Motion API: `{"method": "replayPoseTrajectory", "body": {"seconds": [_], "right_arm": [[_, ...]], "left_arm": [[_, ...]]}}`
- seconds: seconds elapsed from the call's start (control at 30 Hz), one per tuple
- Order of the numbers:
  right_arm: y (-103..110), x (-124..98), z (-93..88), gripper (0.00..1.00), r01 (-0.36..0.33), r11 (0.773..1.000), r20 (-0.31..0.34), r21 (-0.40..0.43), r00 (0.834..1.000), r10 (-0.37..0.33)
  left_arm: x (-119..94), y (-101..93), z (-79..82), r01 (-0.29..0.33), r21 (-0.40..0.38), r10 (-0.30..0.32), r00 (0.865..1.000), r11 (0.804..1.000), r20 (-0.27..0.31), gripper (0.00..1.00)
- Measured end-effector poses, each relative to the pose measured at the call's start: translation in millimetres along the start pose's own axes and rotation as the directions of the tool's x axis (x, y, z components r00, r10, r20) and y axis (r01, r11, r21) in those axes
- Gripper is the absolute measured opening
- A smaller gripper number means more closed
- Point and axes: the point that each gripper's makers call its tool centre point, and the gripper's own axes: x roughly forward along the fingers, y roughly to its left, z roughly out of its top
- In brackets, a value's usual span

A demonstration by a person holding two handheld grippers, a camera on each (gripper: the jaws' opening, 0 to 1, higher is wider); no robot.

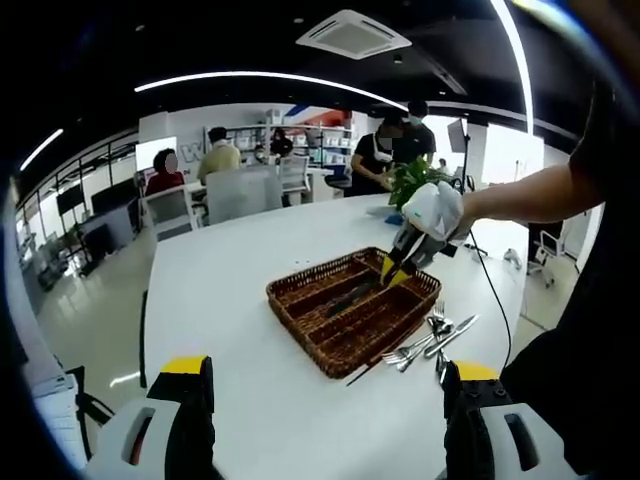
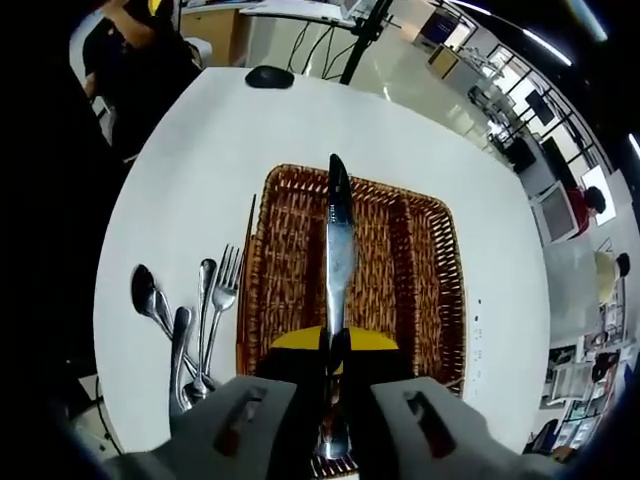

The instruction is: Arrange the knives, forks, and spoons in their matching storage slots by inserting each utensil handle-first until every utensil is classified and aligned in the correct compartment

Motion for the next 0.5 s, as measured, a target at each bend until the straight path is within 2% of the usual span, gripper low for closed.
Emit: {"method": "replayPoseTrajectory", "body": {"seconds": [0.5], "right_arm": [[5, 20, -7.2, 0.03, -0.014, 1.000, -0.016, -0.003, 1.000, 0.014]], "left_arm": [[2, -6.7, 3.8, 0.020, 0.012, -0.021, 0.999, 1.000, 0.029, 1.00]]}}
